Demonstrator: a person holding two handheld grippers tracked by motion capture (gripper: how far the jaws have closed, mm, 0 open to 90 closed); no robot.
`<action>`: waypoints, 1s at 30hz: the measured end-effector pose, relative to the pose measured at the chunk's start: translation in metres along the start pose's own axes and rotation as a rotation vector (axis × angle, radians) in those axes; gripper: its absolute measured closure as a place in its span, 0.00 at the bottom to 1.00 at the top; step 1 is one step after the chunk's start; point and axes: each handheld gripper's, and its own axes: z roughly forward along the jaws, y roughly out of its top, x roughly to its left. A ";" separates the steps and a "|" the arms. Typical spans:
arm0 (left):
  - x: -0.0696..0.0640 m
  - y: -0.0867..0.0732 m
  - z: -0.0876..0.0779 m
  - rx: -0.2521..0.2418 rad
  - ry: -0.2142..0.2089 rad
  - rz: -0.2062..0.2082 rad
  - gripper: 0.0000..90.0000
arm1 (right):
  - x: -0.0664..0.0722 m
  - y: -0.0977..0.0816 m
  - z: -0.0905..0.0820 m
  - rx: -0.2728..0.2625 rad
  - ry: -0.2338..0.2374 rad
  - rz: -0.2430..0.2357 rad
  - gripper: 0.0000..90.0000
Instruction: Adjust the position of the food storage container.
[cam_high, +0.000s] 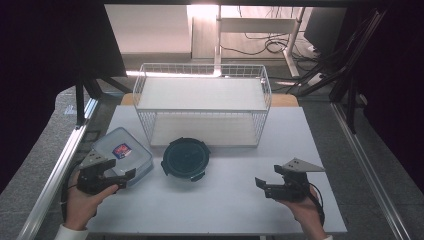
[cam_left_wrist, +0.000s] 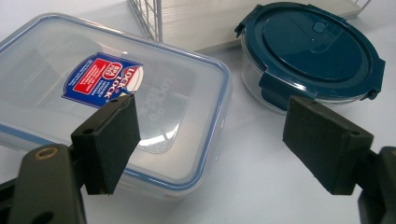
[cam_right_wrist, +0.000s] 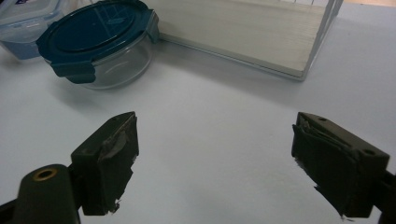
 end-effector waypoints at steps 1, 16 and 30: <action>0.000 0.000 0.000 0.002 -0.001 0.002 0.20 | 0.001 0.001 0.000 0.002 0.003 -0.006 0.18; 0.000 -0.001 -0.001 0.008 -0.009 0.005 0.21 | 0.004 0.003 -0.003 0.005 0.044 0.003 0.22; -0.002 0.001 -0.005 -0.004 -0.049 0.011 0.23 | 0.008 0.004 -0.001 0.012 0.050 0.000 0.23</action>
